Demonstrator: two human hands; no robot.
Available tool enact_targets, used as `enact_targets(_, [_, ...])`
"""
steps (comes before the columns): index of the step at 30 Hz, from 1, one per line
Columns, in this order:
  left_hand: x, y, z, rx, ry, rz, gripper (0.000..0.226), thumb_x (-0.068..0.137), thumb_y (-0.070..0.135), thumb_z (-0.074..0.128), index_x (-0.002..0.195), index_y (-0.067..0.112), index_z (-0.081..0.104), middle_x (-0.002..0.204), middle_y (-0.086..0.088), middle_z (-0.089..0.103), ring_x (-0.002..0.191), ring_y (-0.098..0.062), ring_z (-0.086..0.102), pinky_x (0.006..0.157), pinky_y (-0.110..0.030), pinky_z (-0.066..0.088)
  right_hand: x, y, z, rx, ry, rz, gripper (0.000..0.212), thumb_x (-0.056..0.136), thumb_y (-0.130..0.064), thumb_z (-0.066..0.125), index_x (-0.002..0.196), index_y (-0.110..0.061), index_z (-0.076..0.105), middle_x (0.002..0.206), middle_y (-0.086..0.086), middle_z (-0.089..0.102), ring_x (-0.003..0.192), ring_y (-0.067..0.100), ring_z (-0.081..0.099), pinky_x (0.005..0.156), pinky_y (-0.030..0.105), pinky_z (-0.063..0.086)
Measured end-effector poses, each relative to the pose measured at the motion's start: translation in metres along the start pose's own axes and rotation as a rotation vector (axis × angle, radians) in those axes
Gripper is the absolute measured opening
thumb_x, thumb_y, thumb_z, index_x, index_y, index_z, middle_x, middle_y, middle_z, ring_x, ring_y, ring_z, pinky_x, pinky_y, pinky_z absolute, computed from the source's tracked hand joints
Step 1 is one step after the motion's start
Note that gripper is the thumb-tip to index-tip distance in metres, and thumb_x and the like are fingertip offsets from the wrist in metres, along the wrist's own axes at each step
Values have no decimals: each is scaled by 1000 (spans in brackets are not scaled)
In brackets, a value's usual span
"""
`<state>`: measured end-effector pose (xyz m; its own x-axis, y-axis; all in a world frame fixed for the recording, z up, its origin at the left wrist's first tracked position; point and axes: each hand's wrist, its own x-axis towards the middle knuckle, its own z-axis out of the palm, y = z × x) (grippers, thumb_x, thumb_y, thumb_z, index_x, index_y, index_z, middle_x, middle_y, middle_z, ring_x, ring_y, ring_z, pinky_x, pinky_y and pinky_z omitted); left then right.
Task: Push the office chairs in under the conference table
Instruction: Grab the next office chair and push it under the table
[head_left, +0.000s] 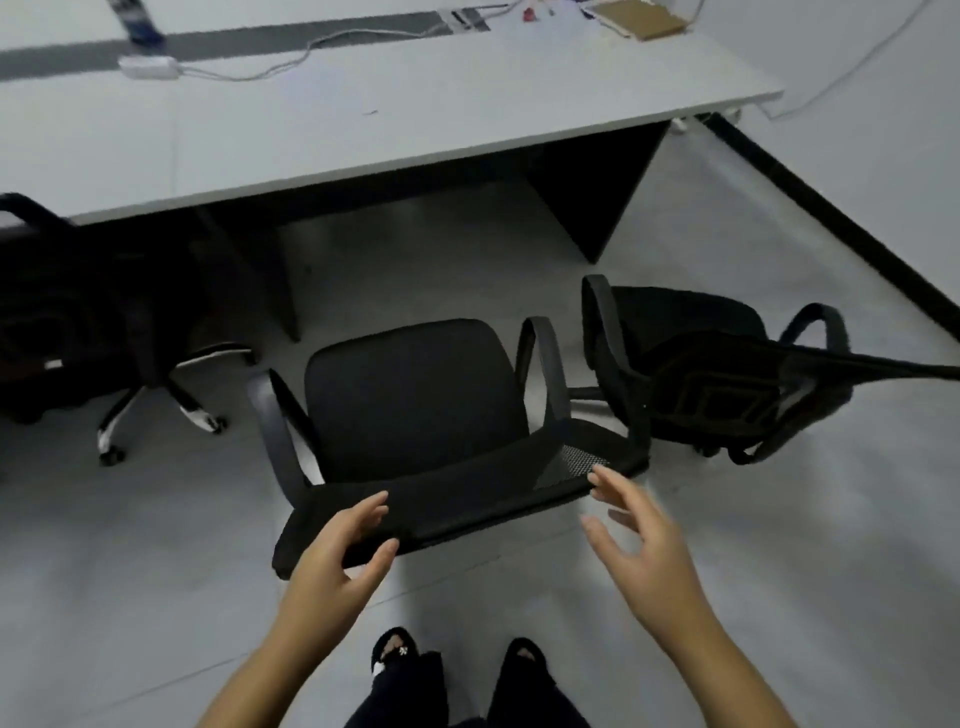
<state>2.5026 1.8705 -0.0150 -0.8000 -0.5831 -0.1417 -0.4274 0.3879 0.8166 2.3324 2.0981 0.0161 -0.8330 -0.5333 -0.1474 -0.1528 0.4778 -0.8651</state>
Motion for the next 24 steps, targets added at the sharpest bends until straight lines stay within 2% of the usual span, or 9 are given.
enact_targets(2, [-2,-2,8,119,-4,2,46,84,26,65,125,35,47,108,28,51,103,11,52,89,-19,42,24,7,-6,-138,-109,-82,47,86,-26,60,129,-36,43,120,-21,51,112,-10,46,88,3,35])
enact_targets(5, [4,-11,14,419,-12,113,44,79,45,55,120,27,57,108,19,59,98,-1,57,83,-24,49,55,17,0,-440,-362,-183,52,89,-34,55,136,-32,35,128,-19,41,120,-3,38,97,12,29])
enact_targets(8, [16,-24,19,685,-24,191,39,68,32,75,106,25,66,101,7,72,91,-15,69,69,-29,56,79,33,16,-751,-529,-353,50,89,-34,53,136,-27,38,138,-10,44,128,10,38,108,25,24])
enact_targets(11, [27,-23,18,777,-23,117,46,54,29,86,97,31,70,93,12,74,83,-11,71,54,-24,56,99,45,28,-843,-489,-419,50,83,-22,58,132,-29,45,137,-9,50,126,12,45,105,29,33])
enact_targets(13, [33,-22,16,805,-14,106,47,51,30,87,95,34,71,91,14,75,80,-9,71,50,-23,55,109,49,32,-864,-457,-411,51,79,-15,61,127,-29,52,131,-9,57,120,14,53,97,31,43])
enact_targets(16, [43,-23,17,816,-13,89,48,51,23,87,94,35,71,91,15,75,80,-8,71,52,-22,55,118,50,35,-868,-422,-436,56,58,-5,77,106,-31,67,106,-11,71,96,14,68,70,29,56])
enact_targets(19, [65,-24,14,804,-12,51,48,55,15,83,97,34,71,96,14,74,86,-11,71,58,-24,56,138,47,38,-937,-369,-468,62,39,-2,85,92,-31,72,89,-12,75,78,11,72,53,24,56])
enact_targets(21, [85,-24,10,777,-2,38,46,62,12,77,102,34,69,103,12,73,93,-14,70,63,-27,56,158,42,40,-923,-379,-461,59,49,0,81,98,-31,70,95,-10,74,85,14,71,59,29,57])
enact_targets(24, [120,-21,2,761,24,41,44,73,12,69,111,34,65,114,11,69,105,-15,65,73,-27,51,194,33,47,-899,-389,-449,52,76,-2,60,119,-32,59,122,-8,64,109,17,62,80,33,52])
